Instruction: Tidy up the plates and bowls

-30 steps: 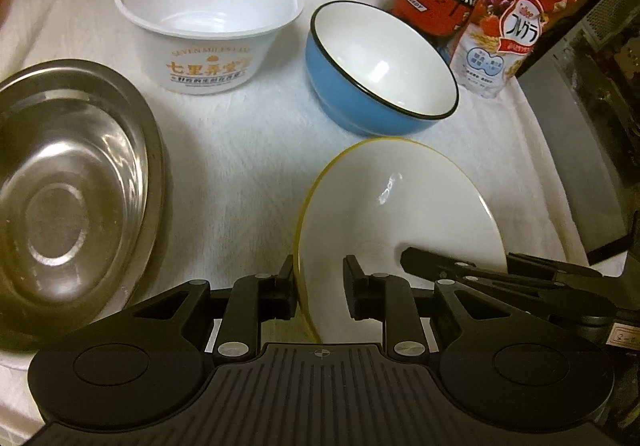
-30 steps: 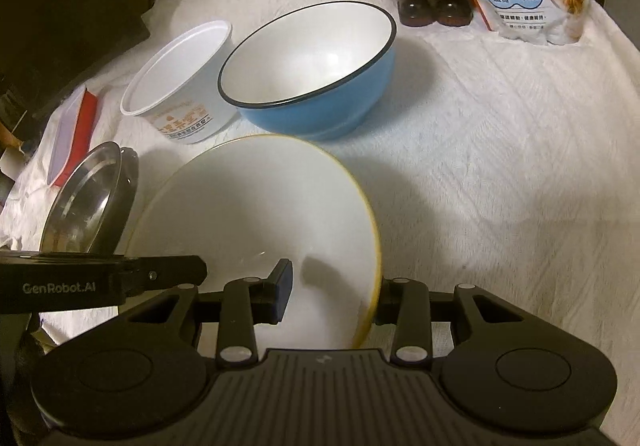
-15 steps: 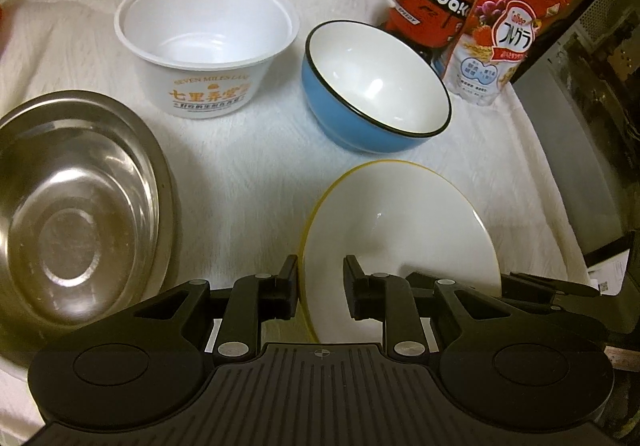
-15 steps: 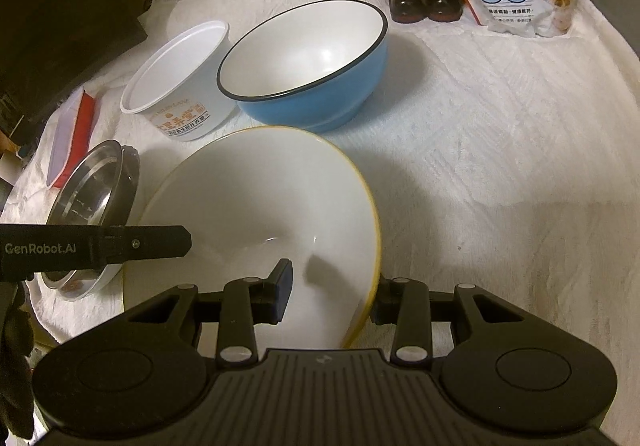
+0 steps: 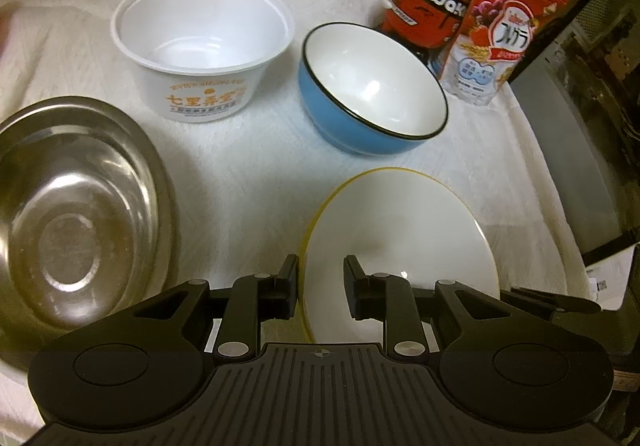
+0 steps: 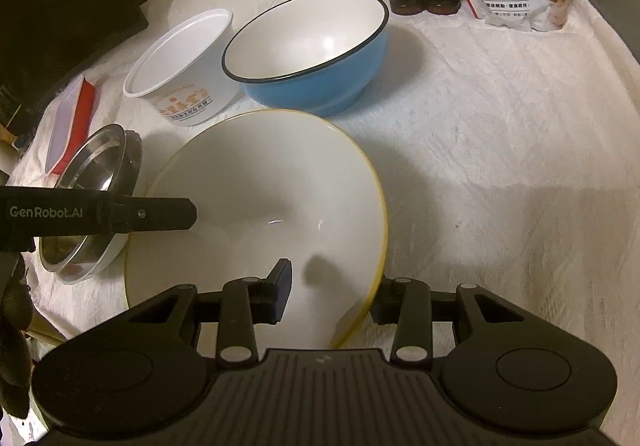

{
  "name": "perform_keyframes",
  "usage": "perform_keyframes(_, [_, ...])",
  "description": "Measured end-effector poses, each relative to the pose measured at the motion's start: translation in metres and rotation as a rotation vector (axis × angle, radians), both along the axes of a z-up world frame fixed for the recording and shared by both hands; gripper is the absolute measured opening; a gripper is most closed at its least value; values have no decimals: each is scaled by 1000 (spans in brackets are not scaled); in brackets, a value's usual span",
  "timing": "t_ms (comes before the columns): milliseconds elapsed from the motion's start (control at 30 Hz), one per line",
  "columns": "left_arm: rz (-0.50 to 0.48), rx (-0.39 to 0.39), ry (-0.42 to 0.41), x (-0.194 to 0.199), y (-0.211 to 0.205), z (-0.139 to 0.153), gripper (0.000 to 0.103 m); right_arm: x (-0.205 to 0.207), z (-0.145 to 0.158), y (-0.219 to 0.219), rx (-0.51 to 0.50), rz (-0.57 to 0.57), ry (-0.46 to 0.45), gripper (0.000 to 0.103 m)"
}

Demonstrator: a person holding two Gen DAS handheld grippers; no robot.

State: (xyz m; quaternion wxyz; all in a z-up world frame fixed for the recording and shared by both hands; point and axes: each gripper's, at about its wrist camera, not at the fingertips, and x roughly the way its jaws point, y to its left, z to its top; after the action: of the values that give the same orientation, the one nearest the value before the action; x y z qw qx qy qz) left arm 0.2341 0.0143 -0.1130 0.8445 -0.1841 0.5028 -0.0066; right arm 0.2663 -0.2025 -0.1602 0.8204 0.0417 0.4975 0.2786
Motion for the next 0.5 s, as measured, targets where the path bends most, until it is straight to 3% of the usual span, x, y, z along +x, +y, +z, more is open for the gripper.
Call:
perform_keyframes(333, [13, -24, -111, -8, 19, 30, 25, -2, 15, -11, -9, -92, -42, 40])
perform_keyframes(500, [28, -31, -205, -8, 35, 46, 24, -6, 37, -19, -41, -164, -118, 43])
